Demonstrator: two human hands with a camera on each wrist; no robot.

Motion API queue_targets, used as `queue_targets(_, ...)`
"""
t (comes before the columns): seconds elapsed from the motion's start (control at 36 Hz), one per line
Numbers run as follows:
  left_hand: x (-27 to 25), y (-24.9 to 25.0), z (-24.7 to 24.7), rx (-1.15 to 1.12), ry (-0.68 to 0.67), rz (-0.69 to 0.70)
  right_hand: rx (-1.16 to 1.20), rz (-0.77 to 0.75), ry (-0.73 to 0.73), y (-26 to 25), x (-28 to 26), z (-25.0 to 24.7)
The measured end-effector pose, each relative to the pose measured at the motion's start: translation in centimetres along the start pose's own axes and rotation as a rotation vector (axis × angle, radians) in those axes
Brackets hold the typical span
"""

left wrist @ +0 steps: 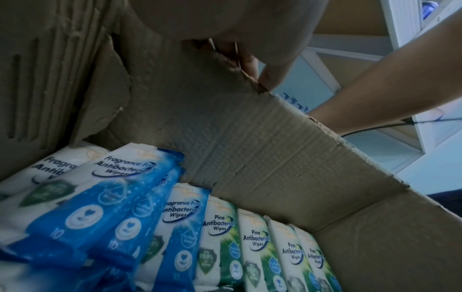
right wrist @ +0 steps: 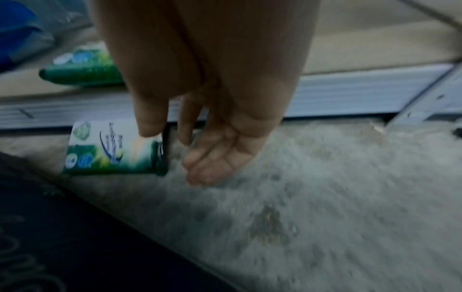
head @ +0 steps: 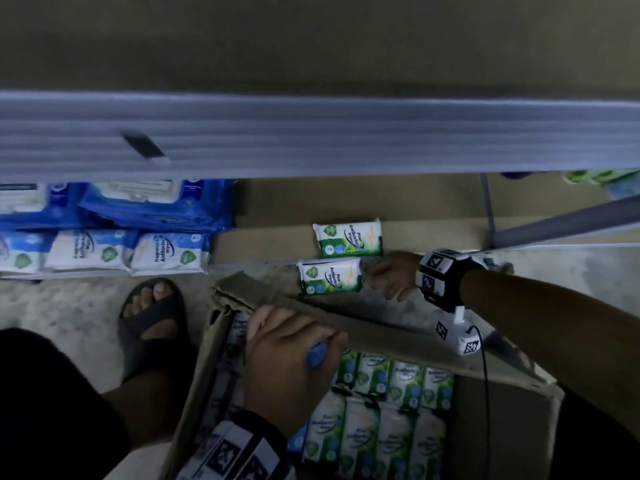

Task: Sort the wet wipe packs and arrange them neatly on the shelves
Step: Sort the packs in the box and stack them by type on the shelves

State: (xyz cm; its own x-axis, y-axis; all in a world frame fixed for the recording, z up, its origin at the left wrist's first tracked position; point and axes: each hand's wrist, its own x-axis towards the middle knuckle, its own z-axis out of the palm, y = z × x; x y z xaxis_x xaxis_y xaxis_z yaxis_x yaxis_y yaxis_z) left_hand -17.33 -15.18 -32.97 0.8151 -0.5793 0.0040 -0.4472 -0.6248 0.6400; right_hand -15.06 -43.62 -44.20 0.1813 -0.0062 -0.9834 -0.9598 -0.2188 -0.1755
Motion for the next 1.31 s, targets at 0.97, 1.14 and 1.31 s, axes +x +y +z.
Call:
queue_targets(0.97, 0.1, 0.3, 0.5, -0.019, 0.029, 0.021, -0.055, -0.237, -0.002, 1.0, -3.6, 1.0)
queue_targets(1.14, 0.1, 0.2, 0.6, -0.007, 0.004, 0.008, -0.094, -0.32, 0.044, 0.8, -7.5, 0.0)
queue_targets(1.31, 0.0, 0.0, 0.8, 0.001, 0.035, 0.017, 0.181, -0.435, 0.085, 0.0, -9.6, -0.5)
